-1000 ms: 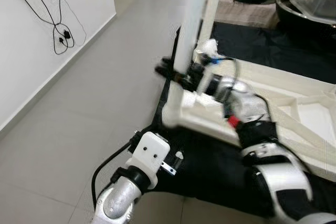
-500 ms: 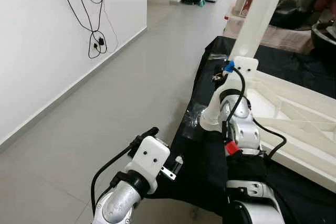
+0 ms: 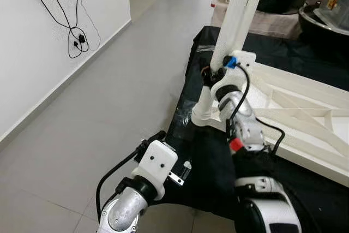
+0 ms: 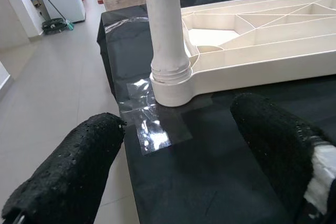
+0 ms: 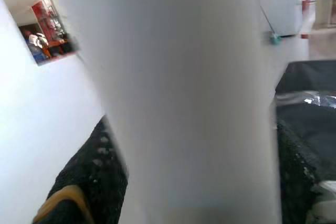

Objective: Building children table

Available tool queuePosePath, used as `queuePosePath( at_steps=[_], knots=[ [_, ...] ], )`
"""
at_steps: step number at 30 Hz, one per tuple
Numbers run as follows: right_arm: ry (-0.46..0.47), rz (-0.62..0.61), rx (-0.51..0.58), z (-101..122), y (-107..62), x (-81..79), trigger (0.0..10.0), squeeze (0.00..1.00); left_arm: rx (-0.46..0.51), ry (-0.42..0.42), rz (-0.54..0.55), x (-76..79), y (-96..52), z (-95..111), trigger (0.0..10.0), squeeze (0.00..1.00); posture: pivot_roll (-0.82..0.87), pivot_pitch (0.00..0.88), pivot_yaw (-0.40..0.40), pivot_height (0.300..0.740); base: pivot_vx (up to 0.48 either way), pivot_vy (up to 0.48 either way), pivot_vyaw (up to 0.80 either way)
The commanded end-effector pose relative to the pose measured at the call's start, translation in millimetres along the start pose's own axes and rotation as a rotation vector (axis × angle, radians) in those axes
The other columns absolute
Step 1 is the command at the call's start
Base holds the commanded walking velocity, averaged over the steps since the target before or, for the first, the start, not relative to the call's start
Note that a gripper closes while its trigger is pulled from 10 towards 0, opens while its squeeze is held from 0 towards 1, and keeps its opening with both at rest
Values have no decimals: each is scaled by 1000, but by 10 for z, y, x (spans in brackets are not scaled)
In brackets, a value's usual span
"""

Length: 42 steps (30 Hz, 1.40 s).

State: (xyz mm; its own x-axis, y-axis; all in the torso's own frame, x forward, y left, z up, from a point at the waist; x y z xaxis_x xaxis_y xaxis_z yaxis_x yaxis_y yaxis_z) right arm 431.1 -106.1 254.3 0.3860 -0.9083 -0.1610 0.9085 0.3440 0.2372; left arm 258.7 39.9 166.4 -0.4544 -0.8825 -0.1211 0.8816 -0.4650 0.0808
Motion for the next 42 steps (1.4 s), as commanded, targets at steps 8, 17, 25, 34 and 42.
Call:
queuePosePath(
  at_steps=[8,17,25,34,42],
  knots=[
    [91,938,-165,-9,-570,-486,10000,0,-7,-1,-1,14,10,-29,10000,0,150,105,-77,740,0,0,0],
    [105,1071,-146,12,-442,-695,10000,0,-7,3,7,-7,-4,-18,10000,0,163,111,-82,740,0,0,0],
    [118,1121,-100,112,-395,-753,0,0,-7,-1,6,13,-10,-13,10000,0,160,114,-81,740,0,0,0],
    [-79,611,-111,-218,-105,-463,0,0,-6,-4,1,28,0,-21,10000,0,153,108,-80,740,0,0,0],
    [-189,-134,-191,-369,-9,374,0,0,-8,-5,-4,32,-1,-33,10000,0,140,101,-71,740,0,0,0]
  ],
)
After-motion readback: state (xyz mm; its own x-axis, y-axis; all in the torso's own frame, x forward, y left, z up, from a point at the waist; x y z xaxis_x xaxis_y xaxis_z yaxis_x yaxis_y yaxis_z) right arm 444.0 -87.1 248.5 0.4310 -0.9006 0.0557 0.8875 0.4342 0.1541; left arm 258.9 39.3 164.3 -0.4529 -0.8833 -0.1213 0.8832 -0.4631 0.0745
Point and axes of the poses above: a point about 5 cm out from each wrist's last joint towards the gripper, its own y axis pointing out of the wrist towards the gripper, its own z axis along the axis of the wrist's last joint, x = y × z, the point moved 6 cm from there along y, pointing out of the wrist towards the gripper, and after that the axes turned 4 degrees about -y, right-handed, at the moved point
